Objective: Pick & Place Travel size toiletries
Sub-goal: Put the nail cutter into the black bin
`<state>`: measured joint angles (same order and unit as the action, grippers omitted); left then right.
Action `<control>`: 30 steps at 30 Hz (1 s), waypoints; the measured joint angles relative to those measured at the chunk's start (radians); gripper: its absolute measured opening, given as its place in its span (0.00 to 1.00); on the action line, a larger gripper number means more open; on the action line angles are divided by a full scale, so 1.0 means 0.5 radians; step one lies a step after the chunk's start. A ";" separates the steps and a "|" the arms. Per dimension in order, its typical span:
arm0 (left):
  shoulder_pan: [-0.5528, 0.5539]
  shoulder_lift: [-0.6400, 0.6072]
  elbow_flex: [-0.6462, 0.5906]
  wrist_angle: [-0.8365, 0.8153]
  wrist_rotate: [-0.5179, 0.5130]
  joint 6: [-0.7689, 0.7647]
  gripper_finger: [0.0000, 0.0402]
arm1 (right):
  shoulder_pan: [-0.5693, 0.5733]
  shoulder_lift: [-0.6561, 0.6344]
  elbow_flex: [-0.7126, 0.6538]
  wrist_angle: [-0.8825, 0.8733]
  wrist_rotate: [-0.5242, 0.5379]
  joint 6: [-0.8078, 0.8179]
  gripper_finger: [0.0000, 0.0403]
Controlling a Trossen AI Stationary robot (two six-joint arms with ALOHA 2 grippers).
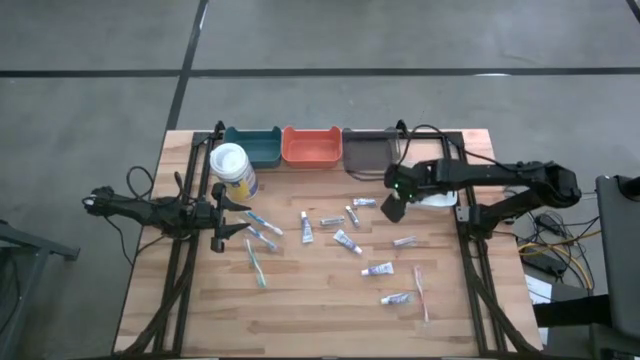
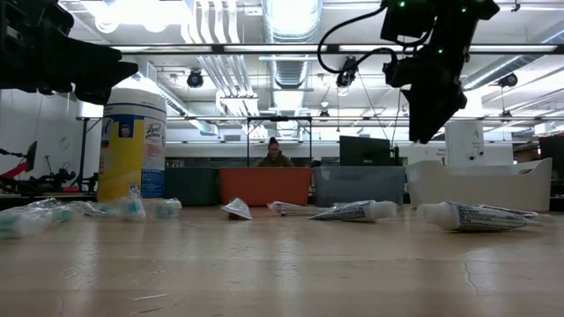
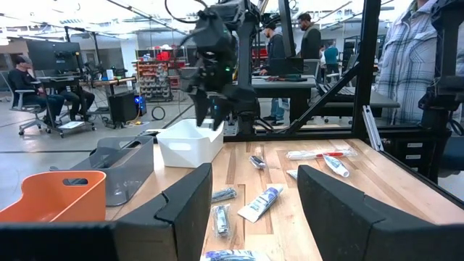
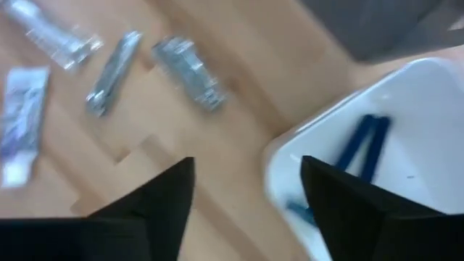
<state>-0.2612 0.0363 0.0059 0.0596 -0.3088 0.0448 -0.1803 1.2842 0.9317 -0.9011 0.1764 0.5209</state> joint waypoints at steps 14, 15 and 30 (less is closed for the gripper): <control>0.000 0.000 0.000 0.000 0.000 0.000 0.52 | 0.708 0.098 -0.028 -0.087 -0.110 -0.273 0.87; 0.000 0.000 0.000 0.000 0.000 0.000 0.52 | 0.752 0.112 -0.028 -0.113 -0.109 -0.274 0.87; 0.000 0.001 0.000 0.000 0.001 0.000 0.52 | 0.890 0.224 -0.158 0.066 -0.071 -0.446 0.84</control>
<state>-0.2614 0.0368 0.0059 0.0594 -0.3084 0.0448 0.2646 1.3965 0.8528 -0.8681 0.1408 0.2979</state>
